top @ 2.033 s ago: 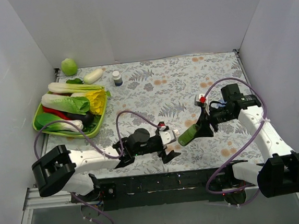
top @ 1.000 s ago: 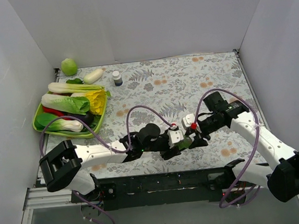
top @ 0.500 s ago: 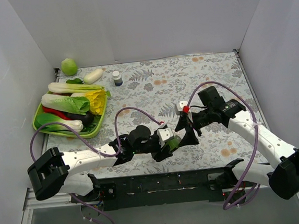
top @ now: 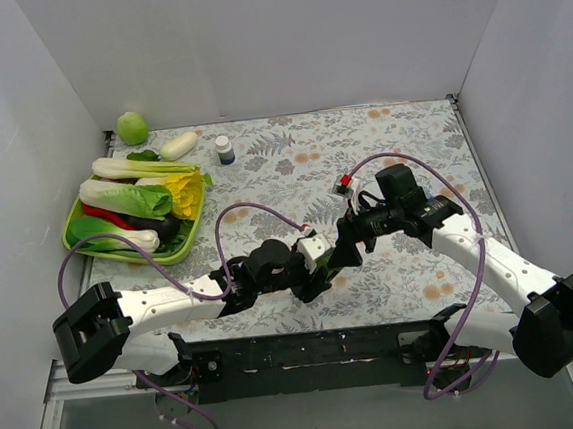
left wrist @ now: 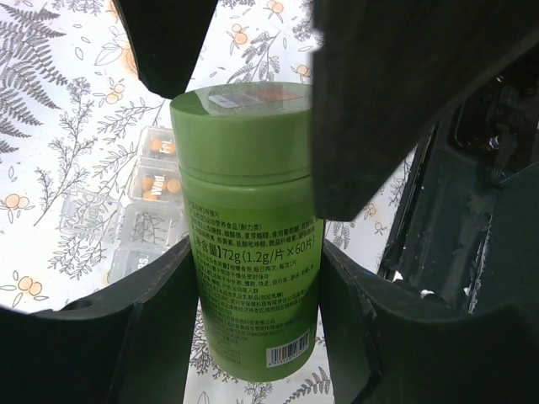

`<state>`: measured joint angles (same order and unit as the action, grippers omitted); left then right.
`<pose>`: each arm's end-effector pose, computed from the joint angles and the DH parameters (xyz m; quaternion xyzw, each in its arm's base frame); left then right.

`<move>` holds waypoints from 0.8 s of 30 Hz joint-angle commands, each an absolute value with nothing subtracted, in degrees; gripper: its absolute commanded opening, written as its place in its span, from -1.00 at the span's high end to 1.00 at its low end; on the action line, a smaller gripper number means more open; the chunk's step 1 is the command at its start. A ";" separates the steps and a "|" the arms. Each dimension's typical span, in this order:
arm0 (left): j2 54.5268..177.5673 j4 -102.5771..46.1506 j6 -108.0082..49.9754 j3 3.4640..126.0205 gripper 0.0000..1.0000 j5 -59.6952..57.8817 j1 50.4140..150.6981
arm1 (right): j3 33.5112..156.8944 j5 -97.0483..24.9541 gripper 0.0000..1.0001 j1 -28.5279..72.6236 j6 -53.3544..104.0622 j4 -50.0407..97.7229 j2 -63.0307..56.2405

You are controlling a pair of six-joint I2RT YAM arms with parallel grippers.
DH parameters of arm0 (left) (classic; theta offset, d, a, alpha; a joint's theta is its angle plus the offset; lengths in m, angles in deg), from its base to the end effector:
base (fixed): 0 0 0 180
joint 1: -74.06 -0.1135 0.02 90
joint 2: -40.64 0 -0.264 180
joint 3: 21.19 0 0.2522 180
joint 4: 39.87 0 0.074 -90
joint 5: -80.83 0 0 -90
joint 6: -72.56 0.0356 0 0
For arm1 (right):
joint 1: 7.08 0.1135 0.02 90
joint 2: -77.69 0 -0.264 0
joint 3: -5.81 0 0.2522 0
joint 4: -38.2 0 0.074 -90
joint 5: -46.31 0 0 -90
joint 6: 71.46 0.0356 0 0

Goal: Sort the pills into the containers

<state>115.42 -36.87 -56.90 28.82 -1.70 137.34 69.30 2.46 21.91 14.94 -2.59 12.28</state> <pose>0.1201 -0.2490 0.2116 0.2092 0.8290 -0.4376 0.2784 0.1928 0.1362 0.2782 -0.3873 0.7648 0.4313 0.2811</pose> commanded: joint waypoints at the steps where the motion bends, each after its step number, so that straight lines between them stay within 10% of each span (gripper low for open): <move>1: 114.47 -39.20 -57.43 30.98 1.00 -3.98 137.60 | 68.53 -2.56 -0.79 22.54 20.29 0.62 11.42; 6: 114.73 -39.38 -57.43 30.98 1.00 -4.51 137.60 | 67.82 -0.45 -0.55 23.33 20.21 0.71 11.33; 15: 111.58 -38.33 -53.57 29.49 1.00 -4.87 137.69 | 72.90 11.14 0.83 25.09 9.60 -6.48 7.73; 24: 100.42 -37.02 -37.75 20.70 1.00 6.91 137.51 | 82.16 11.62 0.92 36.68 -49.91 -27.36 5.86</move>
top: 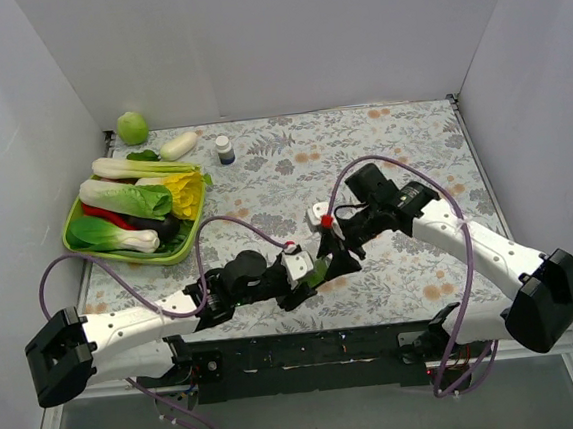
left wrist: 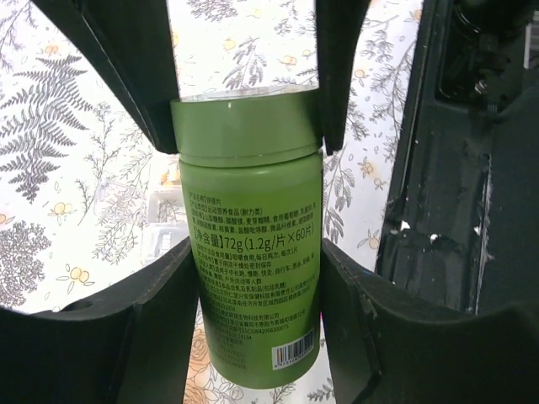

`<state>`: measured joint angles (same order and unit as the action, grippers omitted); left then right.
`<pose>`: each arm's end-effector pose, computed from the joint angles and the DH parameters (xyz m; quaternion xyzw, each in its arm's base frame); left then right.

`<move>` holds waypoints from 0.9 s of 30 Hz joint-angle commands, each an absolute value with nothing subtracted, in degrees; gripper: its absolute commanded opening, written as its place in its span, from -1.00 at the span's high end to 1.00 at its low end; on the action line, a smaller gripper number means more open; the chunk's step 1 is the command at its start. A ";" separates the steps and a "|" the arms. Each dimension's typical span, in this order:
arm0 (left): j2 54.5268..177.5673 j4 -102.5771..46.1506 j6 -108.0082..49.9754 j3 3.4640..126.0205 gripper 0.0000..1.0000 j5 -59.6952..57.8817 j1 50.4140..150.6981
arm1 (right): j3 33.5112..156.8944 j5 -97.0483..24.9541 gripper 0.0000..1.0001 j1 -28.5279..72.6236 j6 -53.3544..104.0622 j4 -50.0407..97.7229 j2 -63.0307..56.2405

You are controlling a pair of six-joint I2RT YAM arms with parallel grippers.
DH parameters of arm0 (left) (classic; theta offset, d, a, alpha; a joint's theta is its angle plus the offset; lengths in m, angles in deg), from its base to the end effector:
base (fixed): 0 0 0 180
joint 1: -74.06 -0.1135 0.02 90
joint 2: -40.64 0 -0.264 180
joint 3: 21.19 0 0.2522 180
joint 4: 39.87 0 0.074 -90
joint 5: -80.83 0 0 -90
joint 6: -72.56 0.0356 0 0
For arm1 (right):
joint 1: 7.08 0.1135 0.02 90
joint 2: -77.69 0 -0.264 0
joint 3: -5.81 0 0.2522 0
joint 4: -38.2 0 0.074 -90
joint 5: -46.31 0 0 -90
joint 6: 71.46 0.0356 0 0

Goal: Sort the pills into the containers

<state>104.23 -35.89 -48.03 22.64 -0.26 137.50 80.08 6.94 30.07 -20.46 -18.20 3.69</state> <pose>0.1023 -0.2170 0.2207 0.2768 0.7888 -0.4430 0.3239 0.1852 0.1749 0.2883 -0.6313 0.6039 0.4047 0.2699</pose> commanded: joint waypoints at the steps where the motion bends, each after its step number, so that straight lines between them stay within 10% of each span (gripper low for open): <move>1: 100.06 -36.49 -37.65 20.61 1.00 8.05 137.34 | 79.71 5.94 0.91 39.13 -52.89 -24.98 6.66; 5: 99.44 -34.20 -38.97 20.35 1.00 7.62 137.25 | 83.37 2.63 0.85 40.12 -51.79 -23.72 2.46; 9: 97.77 -36.21 -41.43 18.68 1.00 5.60 137.34 | 84.52 8.42 -0.29 39.94 -39.59 -20.05 3.41; 12: 96.89 -37.18 -43.18 17.71 1.00 4.20 137.25 | 84.52 14.04 -0.74 37.49 -29.65 -16.54 5.78; 19: 96.89 -39.73 -46.88 16.83 1.00 0.86 137.34 | 76.27 8.65 -0.82 30.98 12.42 5.60 11.94; 27: 99.88 -41.22 -50.22 18.94 1.00 -5.74 137.25 | 70.11 1.15 -0.81 30.89 25.13 8.26 13.00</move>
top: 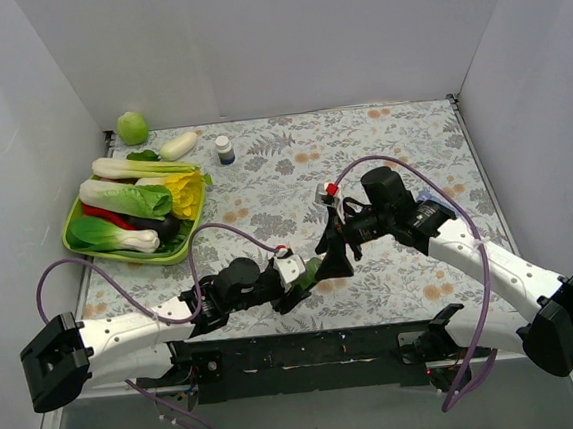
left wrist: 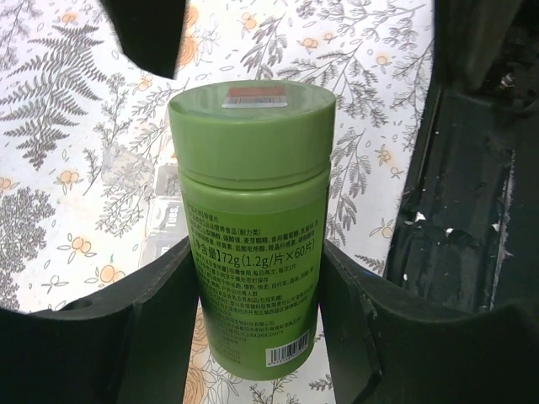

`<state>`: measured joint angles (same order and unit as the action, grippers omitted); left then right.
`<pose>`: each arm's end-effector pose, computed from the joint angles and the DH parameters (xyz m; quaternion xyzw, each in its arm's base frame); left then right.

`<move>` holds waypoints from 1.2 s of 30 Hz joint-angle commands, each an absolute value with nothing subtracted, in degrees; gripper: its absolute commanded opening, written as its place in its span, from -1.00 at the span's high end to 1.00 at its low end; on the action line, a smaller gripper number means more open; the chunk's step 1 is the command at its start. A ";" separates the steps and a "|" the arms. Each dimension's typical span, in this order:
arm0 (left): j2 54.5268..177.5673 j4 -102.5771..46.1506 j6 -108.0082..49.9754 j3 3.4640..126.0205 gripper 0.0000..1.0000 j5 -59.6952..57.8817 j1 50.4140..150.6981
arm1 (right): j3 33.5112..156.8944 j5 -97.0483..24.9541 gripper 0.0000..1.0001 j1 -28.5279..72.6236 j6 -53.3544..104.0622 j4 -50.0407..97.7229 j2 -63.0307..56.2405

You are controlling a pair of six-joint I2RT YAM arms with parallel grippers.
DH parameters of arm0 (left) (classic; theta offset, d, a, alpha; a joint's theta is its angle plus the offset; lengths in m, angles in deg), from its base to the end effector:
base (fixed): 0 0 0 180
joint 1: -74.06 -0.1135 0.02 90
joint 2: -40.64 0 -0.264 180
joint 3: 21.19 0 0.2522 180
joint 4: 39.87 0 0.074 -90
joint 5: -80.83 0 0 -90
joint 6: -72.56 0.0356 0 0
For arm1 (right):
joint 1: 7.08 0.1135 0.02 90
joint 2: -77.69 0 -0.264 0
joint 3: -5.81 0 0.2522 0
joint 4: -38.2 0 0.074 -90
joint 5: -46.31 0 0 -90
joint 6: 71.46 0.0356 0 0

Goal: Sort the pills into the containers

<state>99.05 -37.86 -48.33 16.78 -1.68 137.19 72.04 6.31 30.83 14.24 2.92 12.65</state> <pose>0.0949 -0.1975 0.2086 0.2652 0.7868 -0.4428 0.3386 0.1734 0.1696 0.3038 -0.4731 0.6755 0.4802 0.2988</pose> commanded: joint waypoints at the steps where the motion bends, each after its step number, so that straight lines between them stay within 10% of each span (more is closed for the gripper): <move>1: 100.40 -41.49 -50.48 18.85 1.00 -5.83 137.34 | 69.84 -0.87 -0.81 30.89 25.57 8.79 13.00; 14: 102.08 -43.34 -50.57 19.99 1.00 -6.62 137.34 | 68.09 -3.79 -0.70 32.47 27.95 10.29 10.19; 20: 101.73 -43.07 -50.57 19.73 1.00 -7.85 137.25 | 69.14 -2.91 -0.25 34.14 24.79 8.53 9.40; 25: 101.11 -42.11 -49.52 19.21 1.00 -7.41 137.25 | 71.77 0.32 0.59 34.40 19.61 6.16 8.61; 30: 98.57 -41.75 -45.31 17.62 1.00 -1.72 137.34 | 79.84 9.90 0.97 35.37 -3.02 -6.43 4.93; 36: 96.36 -40.09 -41.17 17.35 1.00 5.59 137.34 | 94.44 15.74 0.97 38.62 -57.87 -38.84 -4.92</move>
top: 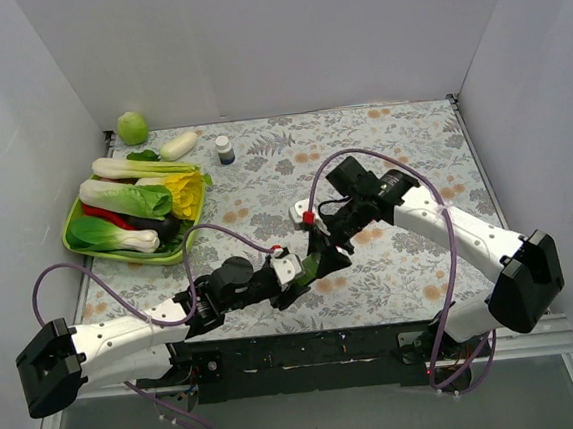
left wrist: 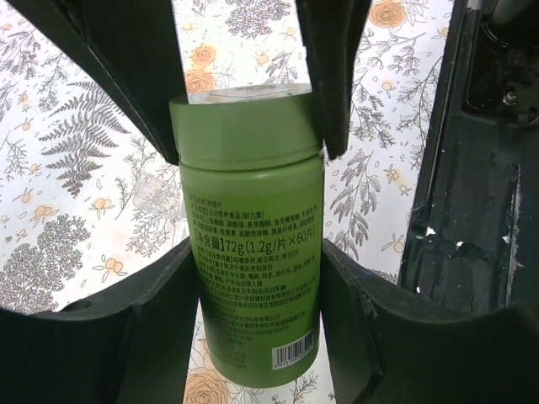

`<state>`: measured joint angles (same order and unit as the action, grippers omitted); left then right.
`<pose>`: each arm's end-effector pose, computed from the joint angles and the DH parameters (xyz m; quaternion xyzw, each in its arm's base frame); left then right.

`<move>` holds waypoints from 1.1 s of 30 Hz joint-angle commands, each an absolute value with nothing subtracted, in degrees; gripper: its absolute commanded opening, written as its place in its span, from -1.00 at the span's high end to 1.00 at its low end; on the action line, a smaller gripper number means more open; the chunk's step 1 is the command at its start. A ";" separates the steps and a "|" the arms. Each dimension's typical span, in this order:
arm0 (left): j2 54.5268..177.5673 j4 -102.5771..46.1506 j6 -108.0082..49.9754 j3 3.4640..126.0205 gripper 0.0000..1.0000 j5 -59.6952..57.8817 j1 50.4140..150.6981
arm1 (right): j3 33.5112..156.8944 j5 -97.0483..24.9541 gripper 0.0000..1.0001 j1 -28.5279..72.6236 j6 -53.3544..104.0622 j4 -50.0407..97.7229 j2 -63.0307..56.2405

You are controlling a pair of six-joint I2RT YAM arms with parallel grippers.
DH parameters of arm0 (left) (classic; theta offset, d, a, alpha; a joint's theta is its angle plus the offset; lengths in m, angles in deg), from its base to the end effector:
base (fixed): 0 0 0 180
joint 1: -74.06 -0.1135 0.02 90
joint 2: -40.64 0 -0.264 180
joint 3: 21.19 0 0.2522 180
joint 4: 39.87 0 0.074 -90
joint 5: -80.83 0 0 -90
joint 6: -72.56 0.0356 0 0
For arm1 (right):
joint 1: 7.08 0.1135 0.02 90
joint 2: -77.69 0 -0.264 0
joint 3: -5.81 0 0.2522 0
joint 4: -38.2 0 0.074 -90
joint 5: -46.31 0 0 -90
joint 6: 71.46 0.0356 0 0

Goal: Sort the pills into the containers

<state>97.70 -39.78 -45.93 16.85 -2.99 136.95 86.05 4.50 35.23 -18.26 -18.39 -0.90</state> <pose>0.0960 -0.1960 0.2171 0.2704 0.7679 -0.4450 0.3731 0.1863 0.2054 0.2995 -0.6491 0.5928 0.4021 0.2559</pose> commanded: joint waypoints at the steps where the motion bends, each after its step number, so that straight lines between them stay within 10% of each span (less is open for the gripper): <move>1: 96.54 -39.56 -41.17 17.62 1.00 6.21 137.34 | 94.28 13.12 0.97 38.89 -59.49 -37.63 -4.93; 5: 96.63 -38.33 -42.13 17.98 1.00 7.09 137.25 | 91.03 5.54 0.79 40.73 -57.67 -28.50 -2.56; 15: 95.31 -41.67 -45.12 15.34 1.00 3.67 137.25 | 88.13 10.97 -0.57 38.46 -31.24 -14.80 4.02; 24: 94.61 -45.79 -48.98 14.02 1.00 -0.73 137.34 | 74.37 20.20 -0.72 29.75 10.67 9.65 11.14; 33: 96.80 -49.31 -52.59 14.55 1.00 -7.50 137.34 | 66.59 1.32 -0.67 29.75 31.72 13.98 13.61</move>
<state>96.85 -44.44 -50.56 14.18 -3.19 137.30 67.40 7.29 29.85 22.22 9.69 11.75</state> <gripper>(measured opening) 0.506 0.840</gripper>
